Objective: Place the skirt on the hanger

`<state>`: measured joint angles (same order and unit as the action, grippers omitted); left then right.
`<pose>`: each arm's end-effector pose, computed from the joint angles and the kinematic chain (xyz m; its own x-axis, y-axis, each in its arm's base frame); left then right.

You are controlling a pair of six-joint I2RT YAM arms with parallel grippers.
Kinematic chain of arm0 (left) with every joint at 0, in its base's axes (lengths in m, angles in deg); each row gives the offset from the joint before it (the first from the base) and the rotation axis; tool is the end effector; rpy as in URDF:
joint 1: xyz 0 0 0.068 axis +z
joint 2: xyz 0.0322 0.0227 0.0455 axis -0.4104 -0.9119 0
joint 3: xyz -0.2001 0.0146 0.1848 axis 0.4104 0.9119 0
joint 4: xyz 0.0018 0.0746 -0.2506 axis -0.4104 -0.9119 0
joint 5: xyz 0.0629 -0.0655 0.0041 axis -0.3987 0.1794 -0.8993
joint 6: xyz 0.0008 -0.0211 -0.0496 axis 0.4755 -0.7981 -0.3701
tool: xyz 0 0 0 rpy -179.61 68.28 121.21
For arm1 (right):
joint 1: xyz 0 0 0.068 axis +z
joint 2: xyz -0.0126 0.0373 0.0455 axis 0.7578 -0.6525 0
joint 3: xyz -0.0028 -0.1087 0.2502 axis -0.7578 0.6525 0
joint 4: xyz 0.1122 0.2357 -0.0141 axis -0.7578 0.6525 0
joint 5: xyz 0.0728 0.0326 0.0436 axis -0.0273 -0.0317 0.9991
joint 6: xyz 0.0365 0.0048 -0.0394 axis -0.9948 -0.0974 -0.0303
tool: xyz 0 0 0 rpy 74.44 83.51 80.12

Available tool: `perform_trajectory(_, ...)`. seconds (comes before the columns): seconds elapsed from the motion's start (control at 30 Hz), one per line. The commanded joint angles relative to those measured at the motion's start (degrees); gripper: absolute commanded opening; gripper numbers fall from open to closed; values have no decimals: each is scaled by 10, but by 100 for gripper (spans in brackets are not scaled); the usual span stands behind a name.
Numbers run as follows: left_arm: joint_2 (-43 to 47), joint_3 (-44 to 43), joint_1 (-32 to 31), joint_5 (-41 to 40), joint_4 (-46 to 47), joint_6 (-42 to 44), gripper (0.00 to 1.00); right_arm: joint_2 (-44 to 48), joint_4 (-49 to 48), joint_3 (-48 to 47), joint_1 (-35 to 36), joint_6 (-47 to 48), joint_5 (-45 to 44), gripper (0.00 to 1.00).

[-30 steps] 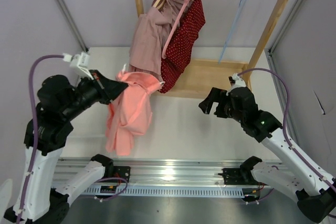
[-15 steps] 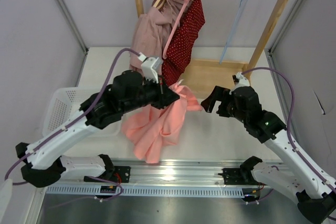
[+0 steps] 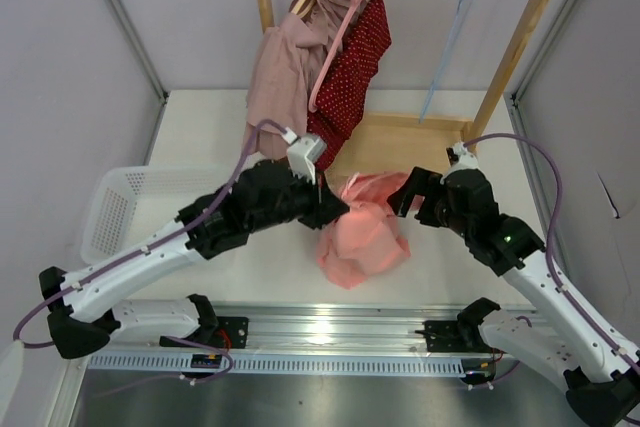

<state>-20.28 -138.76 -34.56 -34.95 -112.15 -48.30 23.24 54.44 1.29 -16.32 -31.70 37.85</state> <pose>0.1282 -0.2083 0.4095 -0.6080 -0.0727 -0.7906 0.5921 0.6219 -0.5125 0.1508 0.0935 0.3364 -0.6159 0.3026 -0.7274 -0.1278 0.8727 0.4713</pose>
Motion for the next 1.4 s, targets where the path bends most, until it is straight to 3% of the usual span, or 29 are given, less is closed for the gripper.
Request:
perform_trajectory(0.0, 39, 148, -11, 64, 64, -2, 0, 11, -26, 52, -5, -16, -19, 99)
perform_trajectory(0.1, 52, 260, -12, 74, 105, -13, 0, 9, -69, 110, -5, -29, -18, 93)
perform_trajectory(0.2, 45, 329, -12, 57, 128, -23, 0, -3, -119, 170, -5, -55, -1, 79)
perform_trajectory(0.3, 24, 365, -11, 37, 131, -38, 0, -14, -142, 202, 3, -86, 9, 80)
perform_trajectory(0.47, 26, 393, -8, 1, 123, -71, 0, -18, -93, 212, 27, -119, -42, 82)
perform_trajectory(0.6, 56, 379, 1, -20, 109, -81, 9, -17, -85, 236, 40, -138, -56, 82)
perform_trajectory(0.67, 74, 390, 3, -12, 107, -70, 18, -15, -99, 258, 40, -145, -52, 80)
perform_trajectory(0.87, 116, 378, 3, 36, 117, -57, 38, -33, -147, 277, 43, -142, -47, 65)
perform_trajectory(0.97, 120, 372, 2, 60, 114, -55, 42, -40, -159, 276, 47, -139, -47, 52)
perform_trajectory(1.17, 144, 372, 2, 88, 108, -61, 52, -33, -172, 273, 59, -142, -52, 34)
perform_trajectory(1.37, 169, 349, 2, 94, 89, -71, 68, -41, -181, 273, 73, -145, -56, 29)
